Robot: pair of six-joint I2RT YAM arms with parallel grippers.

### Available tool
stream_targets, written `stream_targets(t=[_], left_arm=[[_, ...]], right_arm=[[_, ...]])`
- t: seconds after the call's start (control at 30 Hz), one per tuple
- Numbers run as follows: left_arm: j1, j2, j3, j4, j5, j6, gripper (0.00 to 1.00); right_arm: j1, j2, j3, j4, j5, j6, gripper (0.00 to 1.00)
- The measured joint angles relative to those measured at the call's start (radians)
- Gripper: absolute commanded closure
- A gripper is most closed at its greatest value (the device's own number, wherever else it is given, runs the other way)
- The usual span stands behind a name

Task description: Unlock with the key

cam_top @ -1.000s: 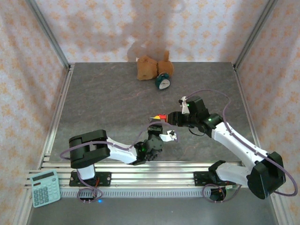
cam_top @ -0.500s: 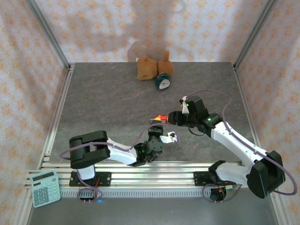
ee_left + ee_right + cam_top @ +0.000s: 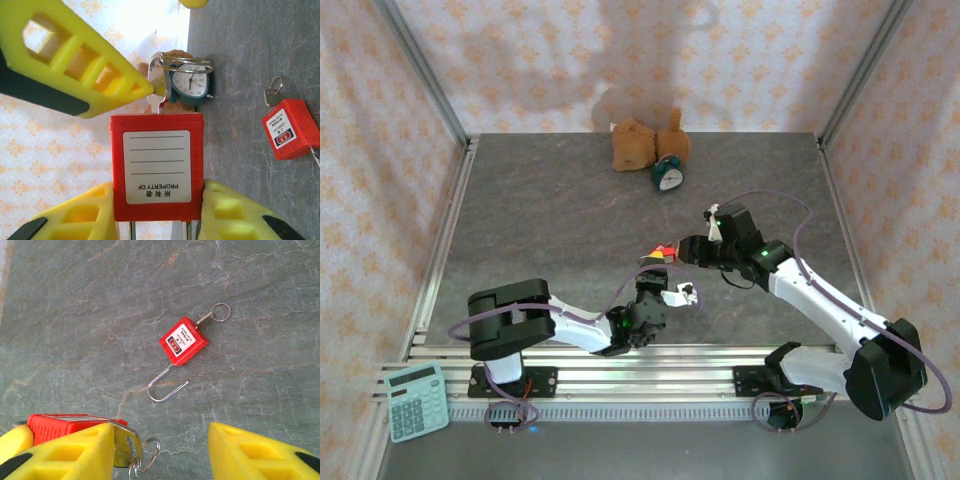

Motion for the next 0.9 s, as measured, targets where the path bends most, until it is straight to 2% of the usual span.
stream_targets(t=[0.4,0.9], left_arm=[[-0.001,0.003,0.000,0.039,-0.002,0.000,0.90],[-0.011,0.003,0.000,0.051,-0.016,0.008,0.91]], right_arm=[[0.000,-0.046,0.035,-0.016,0.002,0.003,0.49],[0.000,-0.005,0.040,-0.023,0.014,0.002,0.50]])
